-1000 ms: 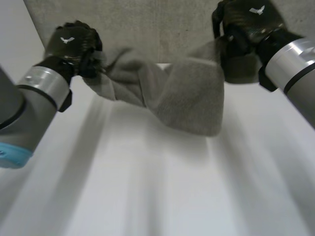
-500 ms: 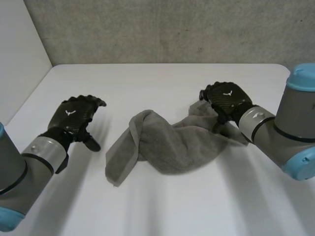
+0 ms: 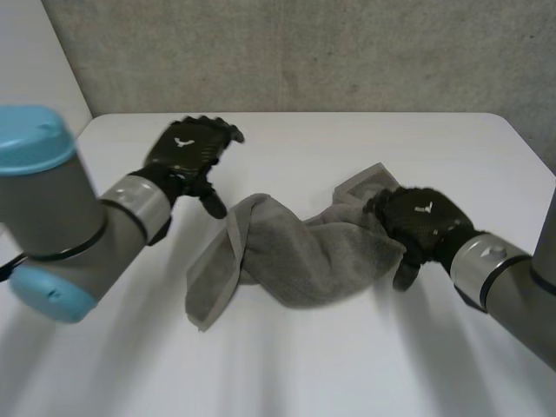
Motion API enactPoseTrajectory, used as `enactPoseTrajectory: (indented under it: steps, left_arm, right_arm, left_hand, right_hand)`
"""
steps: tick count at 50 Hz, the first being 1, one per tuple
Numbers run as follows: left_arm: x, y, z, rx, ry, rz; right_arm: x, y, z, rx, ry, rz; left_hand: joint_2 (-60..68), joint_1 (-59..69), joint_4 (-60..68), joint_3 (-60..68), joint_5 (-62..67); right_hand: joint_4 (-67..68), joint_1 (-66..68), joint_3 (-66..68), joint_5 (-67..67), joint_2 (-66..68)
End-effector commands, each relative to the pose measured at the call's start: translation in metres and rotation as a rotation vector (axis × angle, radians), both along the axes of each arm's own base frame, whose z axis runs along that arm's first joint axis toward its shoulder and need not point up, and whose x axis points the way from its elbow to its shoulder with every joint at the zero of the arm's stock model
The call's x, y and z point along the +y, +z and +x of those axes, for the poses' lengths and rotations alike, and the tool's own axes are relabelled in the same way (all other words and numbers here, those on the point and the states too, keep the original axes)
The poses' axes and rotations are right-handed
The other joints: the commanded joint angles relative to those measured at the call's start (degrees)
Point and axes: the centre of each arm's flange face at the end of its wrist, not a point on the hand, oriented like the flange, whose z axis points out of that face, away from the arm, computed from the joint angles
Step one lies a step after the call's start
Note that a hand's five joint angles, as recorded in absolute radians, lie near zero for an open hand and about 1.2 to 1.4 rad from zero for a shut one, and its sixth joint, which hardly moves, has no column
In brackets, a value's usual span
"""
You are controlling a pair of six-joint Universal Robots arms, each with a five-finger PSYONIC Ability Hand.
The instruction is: Fold the towel.
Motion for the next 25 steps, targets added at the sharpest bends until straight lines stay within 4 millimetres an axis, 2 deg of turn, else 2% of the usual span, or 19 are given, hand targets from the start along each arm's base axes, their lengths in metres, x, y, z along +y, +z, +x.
enactPoseTrajectory:
  steps: [1,5,7,14,24,25]
  left_arm:
    - [-0.016,-0.026,-0.029,-0.051,-0.045,0.102]
    - [-0.023,-0.036,-0.036,-0.057,-0.053,0.110]
    - [-0.029,-0.045,-0.040,-0.061,-0.054,0.116]
    - [-0.035,-0.063,-0.048,-0.077,-0.065,0.130]
    - [-0.035,-0.077,-0.044,-0.103,-0.056,0.168]
    - [-0.033,-0.079,-0.042,-0.109,-0.053,0.178]
  right_arm:
    - [-0.003,-0.028,0.000,0.019,-0.011,0.047]
    - [-0.009,-0.037,0.001,0.018,-0.014,0.042]
    - [-0.015,-0.049,0.003,0.021,-0.017,0.048]
    - [-0.025,-0.053,0.004,0.019,-0.043,0.016]
    - [-0.042,-0.065,0.007,-0.003,-0.072,-0.043]
    - [-0.042,-0.067,0.008,-0.004,-0.070,-0.041]
  left_hand:
    - [4.4,4.2,-3.4,-2.9,3.8]
    - [7.6,7.4,-3.4,-2.9,7.0]
    - [11.6,11.4,-3.4,-2.9,11.0]
    - [19.0,18.8,-3.4,-2.9,18.4]
    - [34.0,33.8,-3.4,-2.9,33.4]
    - [37.2,37.0,-3.4,-2.9,36.5]
  right_hand:
    - [-4.4,-4.3,-2.4,-3.4,-4.1]
    - [-4.4,-4.3,-2.4,-3.4,-4.1]
    - [-4.4,-4.3,-2.4,-3.4,-4.1]
    - [-4.4,-4.3,-2.4,-3.4,-4.1]
    - [-4.4,-2.9,-2.4,-2.0,-2.6]
    - [-4.4,2.3,-2.4,3.2,2.5]
